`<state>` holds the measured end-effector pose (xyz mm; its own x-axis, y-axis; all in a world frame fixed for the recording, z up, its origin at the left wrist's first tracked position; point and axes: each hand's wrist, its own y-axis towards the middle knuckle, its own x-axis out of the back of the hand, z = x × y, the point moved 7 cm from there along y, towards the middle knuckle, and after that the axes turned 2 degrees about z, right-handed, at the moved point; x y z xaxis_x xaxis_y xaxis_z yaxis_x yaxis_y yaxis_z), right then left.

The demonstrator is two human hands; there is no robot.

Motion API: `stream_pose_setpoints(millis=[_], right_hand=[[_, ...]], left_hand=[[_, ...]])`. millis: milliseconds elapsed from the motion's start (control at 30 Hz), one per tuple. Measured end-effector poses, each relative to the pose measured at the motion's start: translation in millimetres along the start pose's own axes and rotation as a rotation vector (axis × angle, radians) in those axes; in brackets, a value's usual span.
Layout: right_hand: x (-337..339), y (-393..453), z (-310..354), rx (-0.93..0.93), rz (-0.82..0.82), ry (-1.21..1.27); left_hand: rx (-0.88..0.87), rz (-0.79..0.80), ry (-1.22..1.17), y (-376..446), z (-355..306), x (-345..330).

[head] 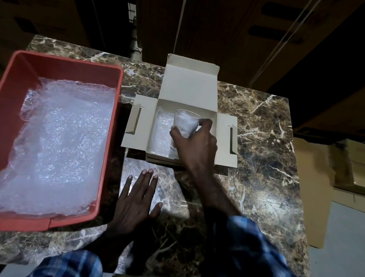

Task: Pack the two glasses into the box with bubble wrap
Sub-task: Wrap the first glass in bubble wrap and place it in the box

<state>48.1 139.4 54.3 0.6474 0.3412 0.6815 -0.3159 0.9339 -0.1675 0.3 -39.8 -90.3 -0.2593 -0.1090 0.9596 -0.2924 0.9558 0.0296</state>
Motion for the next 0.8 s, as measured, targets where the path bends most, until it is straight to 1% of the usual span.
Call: stream_pose_setpoints(millis=[133, 233, 433, 567, 800], right_hand=[[-22.3, 18.3, -1.4, -0.092, 0.133, -0.174], [-39.0, 22.2, -3.5, -0.117, 0.191, -0.260], [-54.1, 28.3, -5.3, -0.128, 0.226, -0.365], [-56.6, 28.6, -4.4, -0.118, 0.200, -0.376], [-55.4, 26.3, -7.7, -0.086, 0.188, -0.388]], left_hand=[[0.012, 0.013, 0.006, 1.3, 1.4, -0.8], [0.027, 0.028, 0.024, 1.7, 3.0, -4.7], [0.027, 0.019, 0.033, 4.4, 5.5, -7.6], [0.028, -0.016, 0.034, 7.0, 5.3, -1.2], [0.059, 0.067, -0.005, 6.0, 7.4, -5.1]])
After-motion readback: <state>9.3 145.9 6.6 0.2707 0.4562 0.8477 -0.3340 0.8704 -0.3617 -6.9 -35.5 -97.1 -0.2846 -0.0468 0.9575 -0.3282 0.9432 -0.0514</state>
